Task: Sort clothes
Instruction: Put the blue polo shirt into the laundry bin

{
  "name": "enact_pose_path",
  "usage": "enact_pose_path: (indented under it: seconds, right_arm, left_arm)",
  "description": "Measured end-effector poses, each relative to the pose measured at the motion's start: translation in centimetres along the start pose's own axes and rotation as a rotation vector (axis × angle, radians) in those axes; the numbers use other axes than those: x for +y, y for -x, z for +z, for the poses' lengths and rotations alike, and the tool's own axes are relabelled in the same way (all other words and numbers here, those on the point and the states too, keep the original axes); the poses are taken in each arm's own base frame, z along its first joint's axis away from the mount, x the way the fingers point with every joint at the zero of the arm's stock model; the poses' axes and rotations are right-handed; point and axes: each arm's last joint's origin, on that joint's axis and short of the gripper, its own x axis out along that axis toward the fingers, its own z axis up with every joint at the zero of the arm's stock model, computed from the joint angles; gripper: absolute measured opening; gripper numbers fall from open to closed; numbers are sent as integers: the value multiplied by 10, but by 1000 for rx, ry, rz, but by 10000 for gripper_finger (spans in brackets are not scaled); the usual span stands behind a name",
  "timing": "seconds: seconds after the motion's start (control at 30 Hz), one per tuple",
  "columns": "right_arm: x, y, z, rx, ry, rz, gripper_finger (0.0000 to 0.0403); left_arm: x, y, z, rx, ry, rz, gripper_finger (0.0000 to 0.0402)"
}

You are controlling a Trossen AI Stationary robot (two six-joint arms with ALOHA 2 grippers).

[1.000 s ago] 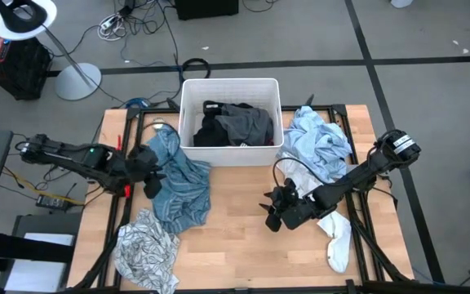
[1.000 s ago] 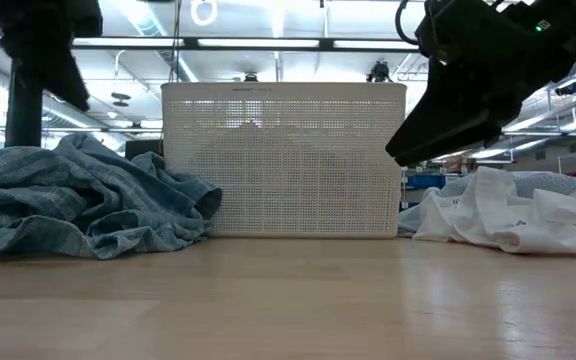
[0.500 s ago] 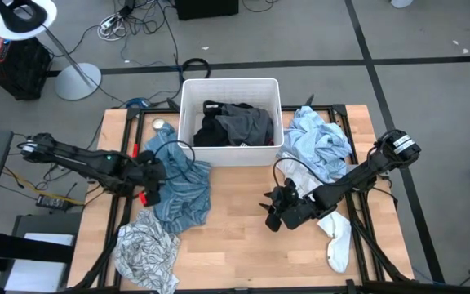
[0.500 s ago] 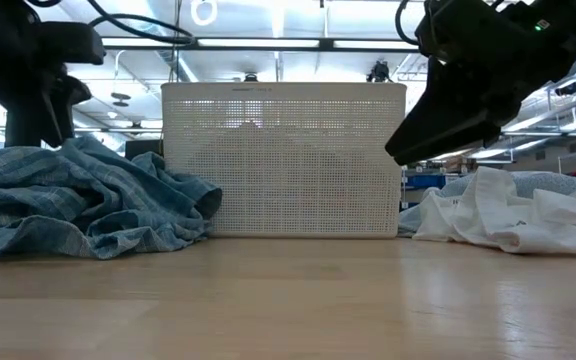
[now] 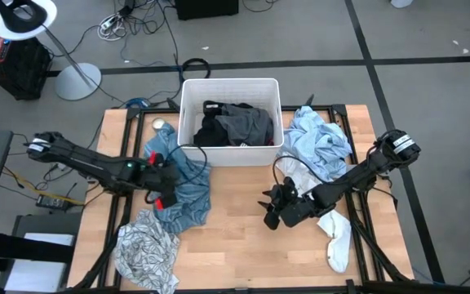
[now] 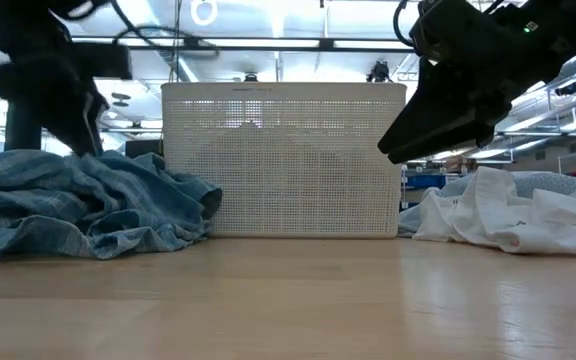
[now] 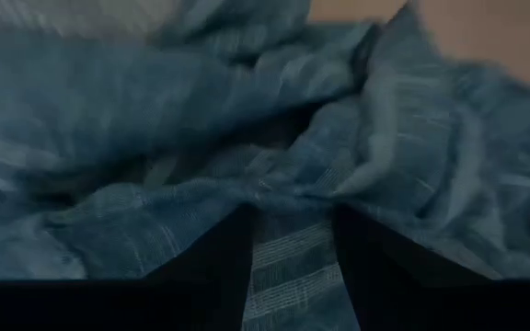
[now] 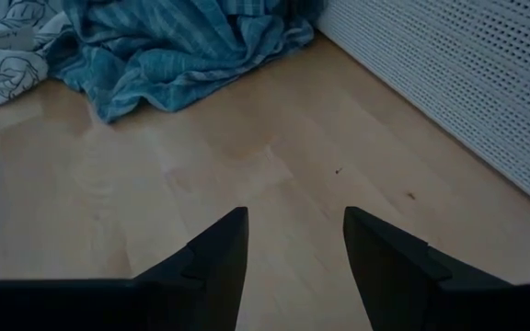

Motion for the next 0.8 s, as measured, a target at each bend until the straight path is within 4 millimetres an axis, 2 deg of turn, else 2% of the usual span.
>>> enact_pose_path:
  seconds: [0.17,0.4,0.63,0.73,0.8]
  right_arm:
    - [1,0,1,-7,-8,8,179]
    - [2,0,1,-8,-11,14,179]
    - [4,2,0,-7,-9,28,179]
    - [4,2,0,-8,-10,30,179]
    - [4,2,0,-9,-9,30,179]
  left_arm:
    - [-7,-21,3,89,56,51,157]
    - [-20,-51,11,122,101,9,157]
    - [-25,-82,-7,35,220,-118,157]
    - [-24,-88,-12,-10,291,-145,154]
    - [-24,-89,-14,-11,314,-143,134]
